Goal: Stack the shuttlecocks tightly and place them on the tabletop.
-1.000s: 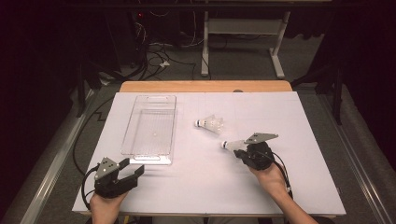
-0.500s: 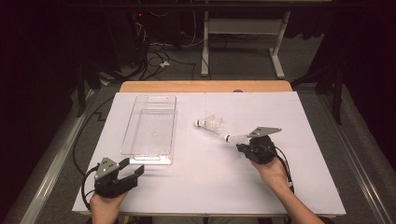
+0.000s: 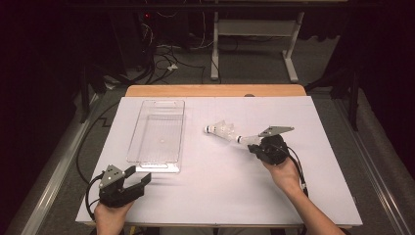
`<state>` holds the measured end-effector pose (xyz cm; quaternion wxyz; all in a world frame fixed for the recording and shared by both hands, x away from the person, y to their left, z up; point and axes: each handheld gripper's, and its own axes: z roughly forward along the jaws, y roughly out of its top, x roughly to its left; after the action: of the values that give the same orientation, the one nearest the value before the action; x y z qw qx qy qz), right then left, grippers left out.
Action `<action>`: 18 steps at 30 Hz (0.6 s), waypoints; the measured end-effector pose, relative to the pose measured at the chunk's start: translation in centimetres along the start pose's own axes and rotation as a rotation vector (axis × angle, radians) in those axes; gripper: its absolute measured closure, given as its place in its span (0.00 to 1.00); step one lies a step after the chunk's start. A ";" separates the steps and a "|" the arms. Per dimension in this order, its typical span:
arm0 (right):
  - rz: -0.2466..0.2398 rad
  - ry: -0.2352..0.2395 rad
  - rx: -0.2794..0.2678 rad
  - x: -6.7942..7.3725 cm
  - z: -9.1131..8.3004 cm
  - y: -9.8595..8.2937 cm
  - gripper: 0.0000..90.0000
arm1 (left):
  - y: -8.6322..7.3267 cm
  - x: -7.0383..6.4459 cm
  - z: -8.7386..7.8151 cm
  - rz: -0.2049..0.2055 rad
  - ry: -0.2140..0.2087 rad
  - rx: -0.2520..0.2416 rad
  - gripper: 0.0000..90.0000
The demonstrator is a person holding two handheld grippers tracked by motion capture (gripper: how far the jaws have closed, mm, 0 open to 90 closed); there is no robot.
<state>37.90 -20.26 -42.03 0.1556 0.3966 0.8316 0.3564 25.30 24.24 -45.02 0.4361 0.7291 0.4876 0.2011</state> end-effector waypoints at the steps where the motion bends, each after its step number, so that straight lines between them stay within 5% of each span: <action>1: -0.003 0.000 0.000 -0.1 0.1 0.1 1.00 | 0.0 0.0 0.0 0.000 0.000 0.000 0.40; 18: 0.022 0.013 0.013 -1.0 1.8 2.3 1.00 | 0.0 -0.1 0.0 0.009 0.004 0.004 0.40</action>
<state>40.82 -19.20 -41.64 0.1437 0.4042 0.8306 0.3552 25.28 24.19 -45.00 0.4329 0.7316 0.4856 0.2035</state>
